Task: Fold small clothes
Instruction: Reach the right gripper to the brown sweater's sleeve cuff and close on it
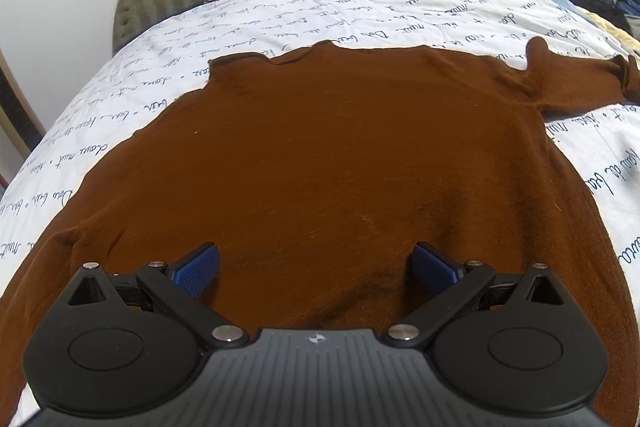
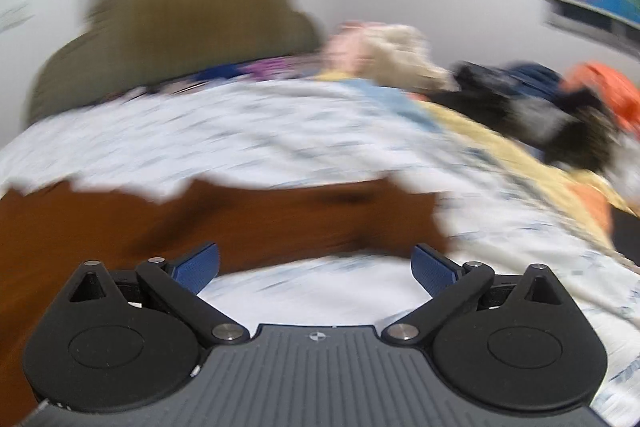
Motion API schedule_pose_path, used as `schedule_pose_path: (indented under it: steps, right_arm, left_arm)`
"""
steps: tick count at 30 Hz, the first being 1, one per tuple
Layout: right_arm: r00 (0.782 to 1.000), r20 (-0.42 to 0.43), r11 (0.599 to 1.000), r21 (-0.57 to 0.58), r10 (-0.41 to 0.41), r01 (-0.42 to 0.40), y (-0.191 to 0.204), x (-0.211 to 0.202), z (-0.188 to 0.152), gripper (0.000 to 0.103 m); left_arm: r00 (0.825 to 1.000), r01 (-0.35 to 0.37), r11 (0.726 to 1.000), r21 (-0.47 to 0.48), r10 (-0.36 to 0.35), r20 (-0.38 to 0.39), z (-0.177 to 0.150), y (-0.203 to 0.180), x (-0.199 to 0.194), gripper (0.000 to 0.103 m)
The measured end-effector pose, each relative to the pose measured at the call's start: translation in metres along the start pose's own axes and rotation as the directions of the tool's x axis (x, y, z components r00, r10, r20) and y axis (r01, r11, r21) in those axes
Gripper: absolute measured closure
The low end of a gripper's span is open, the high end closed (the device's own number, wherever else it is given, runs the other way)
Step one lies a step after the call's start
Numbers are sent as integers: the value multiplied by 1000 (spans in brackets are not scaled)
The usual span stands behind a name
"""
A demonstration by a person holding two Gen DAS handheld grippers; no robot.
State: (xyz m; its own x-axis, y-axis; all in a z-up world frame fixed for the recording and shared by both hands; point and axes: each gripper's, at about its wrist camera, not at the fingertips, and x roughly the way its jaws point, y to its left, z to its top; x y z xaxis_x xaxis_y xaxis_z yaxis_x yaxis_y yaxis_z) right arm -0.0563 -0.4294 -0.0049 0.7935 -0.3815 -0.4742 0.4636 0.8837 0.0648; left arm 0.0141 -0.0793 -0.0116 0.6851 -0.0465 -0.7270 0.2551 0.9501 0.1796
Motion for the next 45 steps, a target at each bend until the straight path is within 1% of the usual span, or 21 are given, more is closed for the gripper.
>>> schedule_pose_path:
  steps: [1, 3, 7, 10, 13, 14, 17, 20, 23, 24, 25, 28, 32, 34, 35, 37, 38, 40, 41, 43, 45]
  right_arm:
    - [1000, -6, 999, 45, -15, 16, -17, 10, 4, 9]
    - [999, -42, 987, 158, 1, 5, -51, 31, 10, 23]
    - [987, -77, 935, 336, 144, -111, -86, 67, 8, 44]
    - [980, -82, 926, 350, 183, -144, -87, 87, 12, 55]
    - [979, -75, 929, 335, 191, -156, -81, 92, 18, 78]
    - [981, -73, 936, 321, 177, -145, -79, 91, 20, 89]
    - [987, -51, 949, 287, 151, -130, -78, 84, 27, 90]
    - [994, -27, 945, 313, 105, -91, -93, 79, 36, 90]
    - [997, -60, 884, 467, 45, -12, -128, 83, 40, 92]
    - [994, -86, 857, 516, 65, -11, -140, 89, 39, 86]
    - [989, -117, 840, 542, 87, -9, -149, 96, 37, 85]
    - [990, -109, 843, 538, 89, -17, -161, 96, 35, 83]
    - [974, -64, 816, 559, 219, -147, -166, 93, 32, 77]
    - [966, -94, 827, 541, 243, -156, -161, 97, 33, 67]
    - [970, -109, 840, 527, 216, -128, -158, 97, 33, 58]
    - [973, -113, 862, 492, 201, -121, -153, 98, 36, 57]
    - [970, -106, 859, 493, 219, -140, -151, 99, 36, 57]
    - [964, -106, 862, 481, 242, -163, -146, 99, 38, 78]
    - [965, -116, 875, 458, 234, -157, -141, 99, 40, 92]
    - [970, -126, 904, 404, 207, -141, -133, 96, 45, 93]
    - [980, -98, 913, 389, 174, -123, -131, 92, 55, 93]
  left_arm:
    - [1000, -1, 1000, 4, 1, 1, 0, -1, 0, 0]
    - [1000, -2, 1000, 11, 2, 0, 1, -2, 1, 0]
    - [1000, -4, 1000, 21, 4, -1, 3, -3, 3, 0]
    - [1000, -6, 1000, 25, 6, -3, 4, -4, 5, 0]
    - [1000, -8, 1000, 24, 8, -3, 4, -3, 4, 0]
    - [1000, -8, 1000, 23, 8, -2, 4, -3, 4, 0]
    - [1000, -10, 1000, 24, 10, 0, 4, -1, 3, 0]
    - [1000, -11, 1000, 17, 11, -1, 4, 2, 3, 0]
    - [1000, -9, 1000, 3, 9, -3, 4, 6, 5, 0]
    - [1000, -9, 1000, -1, 9, -4, 4, 8, 5, 0]
    - [1000, -8, 1000, -2, 8, -4, 4, 8, 5, 0]
    - [1000, -6, 1000, -2, 6, -4, 4, 9, 5, 0]
    - [1000, -7, 1000, 1, 7, -5, 5, 7, 6, 0]
    - [1000, -6, 1000, 7, 6, -7, 5, 5, 7, 0]
    - [1000, -7, 1000, 11, 7, -6, 4, 4, 7, 0]
    - [1000, -10, 1000, 19, 10, -2, 4, 2, 6, 0]
    - [1000, -11, 1000, 22, 11, 0, 4, 2, 5, 0]
    - [1000, -14, 1000, 22, 14, 2, 4, 3, 4, 0]
    - [1000, -14, 1000, 19, 14, 2, 4, 4, 4, 0]
    - [1000, -12, 1000, 13, 12, 0, 5, 5, 4, 0]
    - [1000, -15, 1000, 13, 15, 2, 5, 8, 3, 0]
